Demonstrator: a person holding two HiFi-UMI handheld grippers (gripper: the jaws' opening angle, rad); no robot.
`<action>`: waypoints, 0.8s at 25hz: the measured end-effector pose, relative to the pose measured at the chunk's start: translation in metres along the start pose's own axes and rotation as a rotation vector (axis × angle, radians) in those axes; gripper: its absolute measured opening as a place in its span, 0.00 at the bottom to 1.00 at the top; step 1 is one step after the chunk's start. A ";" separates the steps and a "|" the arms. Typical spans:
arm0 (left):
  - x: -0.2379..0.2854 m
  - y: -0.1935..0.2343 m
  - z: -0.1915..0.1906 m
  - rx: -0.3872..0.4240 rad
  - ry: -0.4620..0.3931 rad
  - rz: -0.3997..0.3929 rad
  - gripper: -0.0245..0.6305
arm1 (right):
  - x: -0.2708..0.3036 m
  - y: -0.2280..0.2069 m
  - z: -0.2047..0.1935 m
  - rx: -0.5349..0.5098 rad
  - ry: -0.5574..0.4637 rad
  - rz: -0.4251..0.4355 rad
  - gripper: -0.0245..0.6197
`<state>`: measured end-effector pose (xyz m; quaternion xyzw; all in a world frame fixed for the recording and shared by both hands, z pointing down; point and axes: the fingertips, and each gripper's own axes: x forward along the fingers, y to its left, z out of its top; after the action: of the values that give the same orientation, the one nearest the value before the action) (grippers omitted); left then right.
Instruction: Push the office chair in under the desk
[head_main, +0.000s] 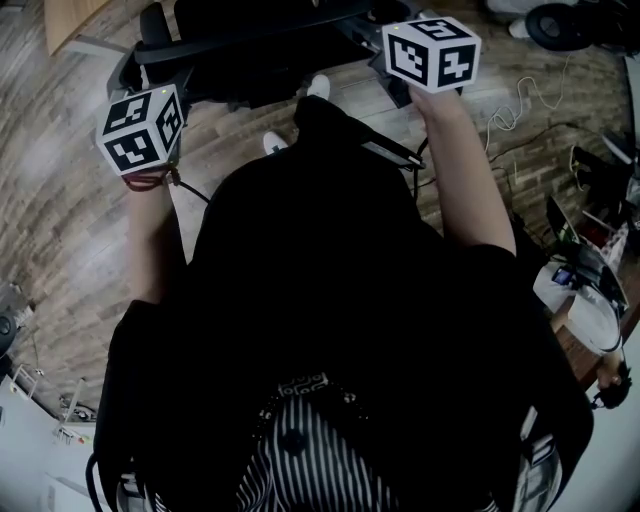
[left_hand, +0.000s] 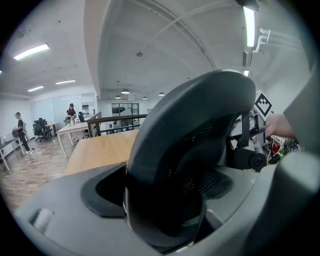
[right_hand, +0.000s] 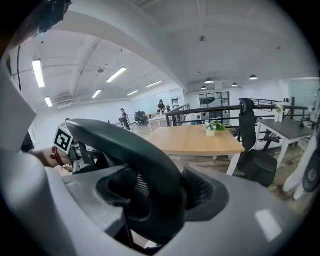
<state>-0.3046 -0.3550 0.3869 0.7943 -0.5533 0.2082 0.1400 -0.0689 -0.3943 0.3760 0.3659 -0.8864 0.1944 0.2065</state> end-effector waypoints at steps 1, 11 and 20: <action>0.003 0.003 0.001 -0.002 0.002 0.003 0.69 | 0.004 -0.002 0.002 0.000 0.004 0.003 0.49; 0.023 0.008 0.011 -0.009 0.001 0.028 0.69 | 0.020 -0.020 0.014 -0.006 0.012 0.030 0.48; 0.043 0.022 0.021 -0.020 -0.001 0.063 0.69 | 0.043 -0.038 0.032 -0.027 0.021 0.055 0.48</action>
<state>-0.3085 -0.4074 0.3887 0.7752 -0.5801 0.2065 0.1413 -0.0763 -0.4590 0.3785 0.3366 -0.8963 0.1920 0.2153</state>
